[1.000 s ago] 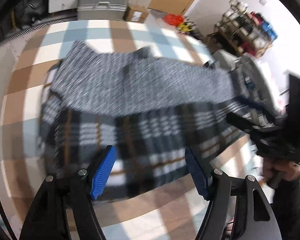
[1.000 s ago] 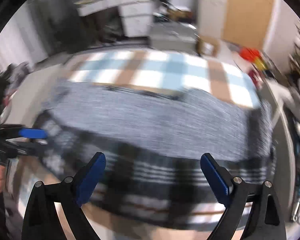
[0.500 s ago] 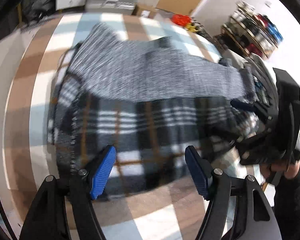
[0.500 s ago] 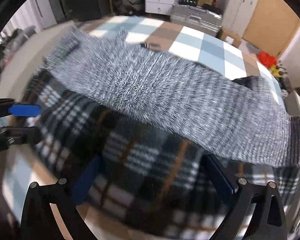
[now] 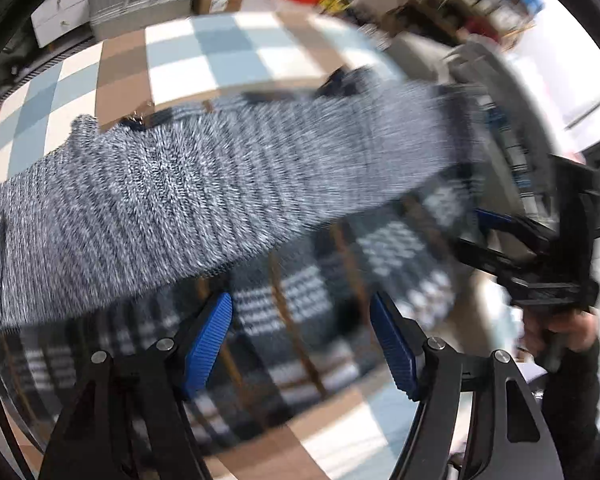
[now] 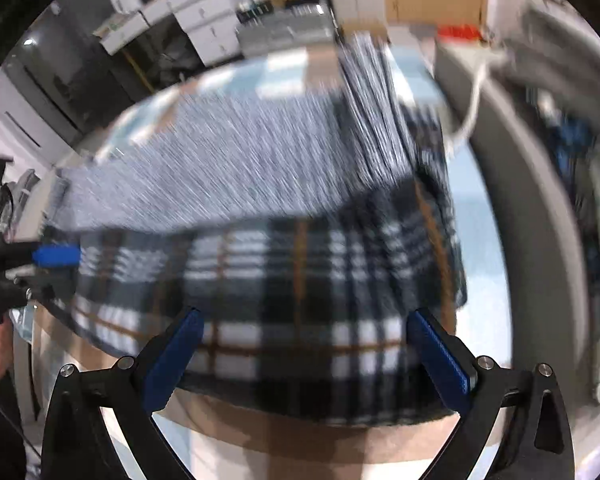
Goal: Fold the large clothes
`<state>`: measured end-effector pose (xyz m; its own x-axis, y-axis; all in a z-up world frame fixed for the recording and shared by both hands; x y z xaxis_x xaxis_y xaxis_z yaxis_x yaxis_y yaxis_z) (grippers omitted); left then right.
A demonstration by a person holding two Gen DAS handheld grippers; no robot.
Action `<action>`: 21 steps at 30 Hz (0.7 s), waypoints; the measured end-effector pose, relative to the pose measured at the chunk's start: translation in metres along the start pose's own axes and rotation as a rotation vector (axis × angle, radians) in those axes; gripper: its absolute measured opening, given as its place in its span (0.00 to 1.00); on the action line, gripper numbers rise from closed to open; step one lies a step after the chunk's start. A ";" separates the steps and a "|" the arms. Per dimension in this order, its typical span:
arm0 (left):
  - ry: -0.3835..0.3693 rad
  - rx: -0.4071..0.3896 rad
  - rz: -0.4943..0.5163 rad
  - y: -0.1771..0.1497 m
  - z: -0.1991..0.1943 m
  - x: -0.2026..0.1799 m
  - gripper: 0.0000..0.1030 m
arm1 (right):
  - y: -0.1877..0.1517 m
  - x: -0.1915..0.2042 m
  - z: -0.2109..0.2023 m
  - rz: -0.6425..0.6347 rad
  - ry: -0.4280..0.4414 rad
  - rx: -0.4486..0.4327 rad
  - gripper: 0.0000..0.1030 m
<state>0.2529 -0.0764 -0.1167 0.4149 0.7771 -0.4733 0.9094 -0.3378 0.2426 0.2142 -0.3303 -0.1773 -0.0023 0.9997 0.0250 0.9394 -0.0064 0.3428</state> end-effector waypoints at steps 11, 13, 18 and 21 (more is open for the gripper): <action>-0.053 -0.043 -0.019 0.015 -0.031 0.014 0.65 | -0.001 -0.011 -0.022 0.101 0.096 -0.045 0.99; 0.022 -0.092 0.046 0.018 -0.050 0.018 0.65 | 0.009 -0.006 -0.050 0.097 0.134 -0.123 1.00; 0.167 -0.128 0.004 0.025 -0.068 0.067 0.65 | 0.057 0.016 -0.058 -0.004 0.029 -0.166 1.00; 0.213 -0.145 -0.049 0.032 -0.068 0.096 0.65 | 0.080 0.017 -0.028 -0.024 -0.065 -0.105 1.00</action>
<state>0.3198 0.0233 -0.0968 0.3407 0.8903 -0.3022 0.9084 -0.2288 0.3500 0.2800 -0.3146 -0.1226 0.0007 0.9990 -0.0444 0.8984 0.0189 0.4387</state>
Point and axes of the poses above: each gripper's, at about its wrist camera, not at the fingertips, and z roughly the way its jaws point, x to its left, y to its top, the point moved 5 cm from there along z, roughly the way its jaws point, and after that the axes turned 11 degrees about -y, right-handed, at the moved point
